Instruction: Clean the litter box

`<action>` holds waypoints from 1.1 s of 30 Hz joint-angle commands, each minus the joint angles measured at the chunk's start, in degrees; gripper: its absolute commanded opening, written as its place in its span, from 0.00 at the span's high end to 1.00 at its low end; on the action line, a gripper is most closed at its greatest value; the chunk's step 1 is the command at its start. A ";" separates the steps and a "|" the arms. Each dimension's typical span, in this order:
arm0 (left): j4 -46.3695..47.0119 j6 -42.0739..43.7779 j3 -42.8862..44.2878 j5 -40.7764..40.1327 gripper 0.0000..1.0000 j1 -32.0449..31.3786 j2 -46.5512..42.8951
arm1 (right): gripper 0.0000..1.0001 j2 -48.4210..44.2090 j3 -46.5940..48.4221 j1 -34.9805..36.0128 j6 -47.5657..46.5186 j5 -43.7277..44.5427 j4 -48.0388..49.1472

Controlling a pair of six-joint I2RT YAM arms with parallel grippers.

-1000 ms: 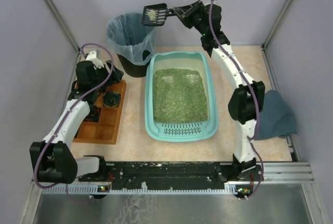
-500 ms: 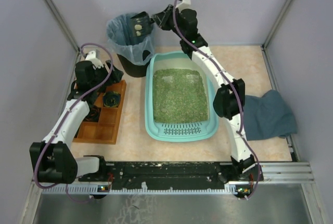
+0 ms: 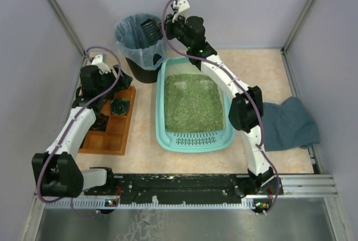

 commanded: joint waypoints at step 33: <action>3.53 0.05 -0.67 8.93 0.20 0.23 -0.32 | 1.00 -59.94 -53.81 0.79 3.15 23.53 -9.10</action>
